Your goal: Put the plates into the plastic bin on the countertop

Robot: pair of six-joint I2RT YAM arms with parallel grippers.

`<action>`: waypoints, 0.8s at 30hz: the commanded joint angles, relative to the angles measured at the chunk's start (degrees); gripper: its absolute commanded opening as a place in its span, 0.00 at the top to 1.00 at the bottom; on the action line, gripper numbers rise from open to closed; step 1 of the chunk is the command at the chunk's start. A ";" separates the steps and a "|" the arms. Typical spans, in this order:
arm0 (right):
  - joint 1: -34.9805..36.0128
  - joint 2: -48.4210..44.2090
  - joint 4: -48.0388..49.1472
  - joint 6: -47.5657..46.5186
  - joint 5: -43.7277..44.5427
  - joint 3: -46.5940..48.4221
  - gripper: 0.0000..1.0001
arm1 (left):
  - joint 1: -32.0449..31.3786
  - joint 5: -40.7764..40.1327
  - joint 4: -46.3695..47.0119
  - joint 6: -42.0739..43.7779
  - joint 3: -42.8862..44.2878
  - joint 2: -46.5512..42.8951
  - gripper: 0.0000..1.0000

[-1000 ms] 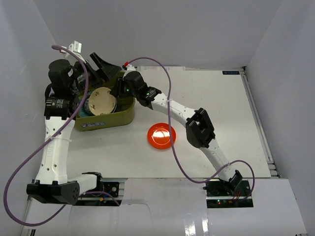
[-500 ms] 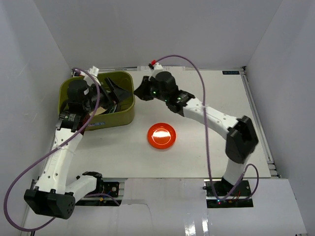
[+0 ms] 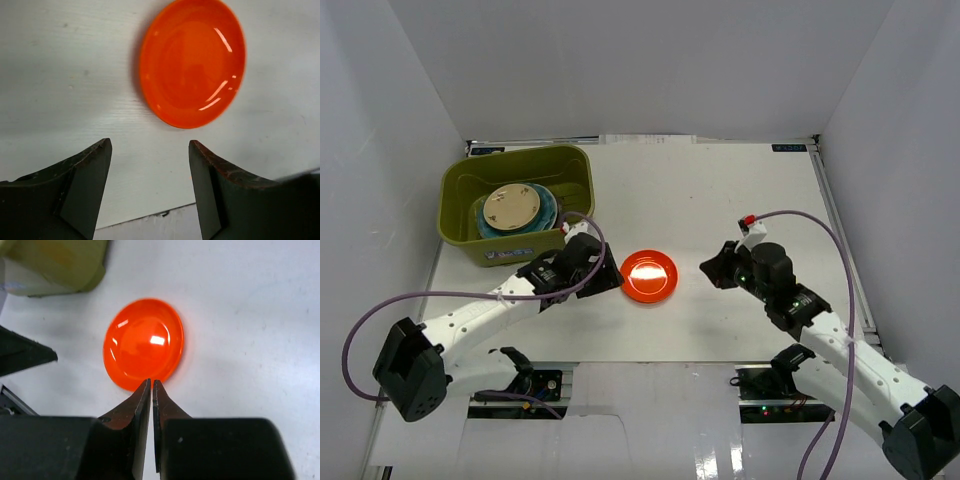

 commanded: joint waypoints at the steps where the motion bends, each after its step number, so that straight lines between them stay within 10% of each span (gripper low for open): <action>1: -0.22 -4.73 -3.00 0.12 -3.08 -2.97 0.89 | -1.03 -9.49 5.47 -6.91 -4.26 1.53 0.28; 13: -0.31 -8.34 -3.98 1.27 -5.73 -8.52 0.92 | -1.21 -7.74 24.73 -4.81 -6.92 17.01 0.39; 24: -0.23 -8.69 -3.71 0.56 -5.46 -7.47 0.92 | -1.21 -10.38 23.85 -4.72 -3.93 23.16 1.00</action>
